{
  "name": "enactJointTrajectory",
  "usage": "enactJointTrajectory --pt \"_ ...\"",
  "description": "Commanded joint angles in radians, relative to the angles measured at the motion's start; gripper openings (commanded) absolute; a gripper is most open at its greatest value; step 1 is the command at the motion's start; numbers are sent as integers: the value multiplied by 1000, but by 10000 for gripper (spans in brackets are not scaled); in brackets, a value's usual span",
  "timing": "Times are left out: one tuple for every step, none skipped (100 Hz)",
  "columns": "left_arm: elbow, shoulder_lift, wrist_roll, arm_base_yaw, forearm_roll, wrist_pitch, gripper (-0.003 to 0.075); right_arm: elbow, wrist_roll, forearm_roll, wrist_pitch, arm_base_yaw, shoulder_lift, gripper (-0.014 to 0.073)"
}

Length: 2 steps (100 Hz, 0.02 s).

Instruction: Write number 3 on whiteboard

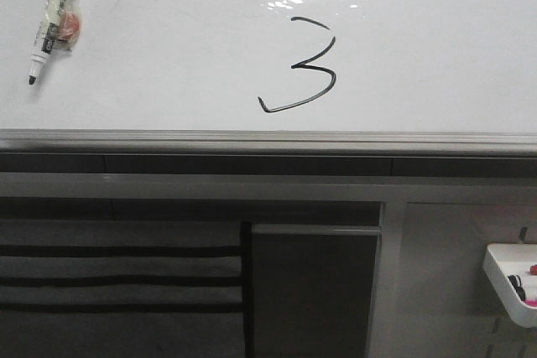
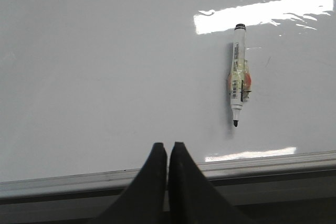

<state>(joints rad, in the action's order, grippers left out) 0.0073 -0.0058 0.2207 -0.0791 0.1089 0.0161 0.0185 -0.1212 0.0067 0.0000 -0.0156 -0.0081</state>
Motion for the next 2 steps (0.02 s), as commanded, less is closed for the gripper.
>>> enactJointTrajectory --pt "1 -30 -11 3 3 80 -18 20 6 -1 -86 -4 -22 -74" --pt "1 -30 -11 3 3 80 -18 20 6 -1 -86 -4 -22 -74"
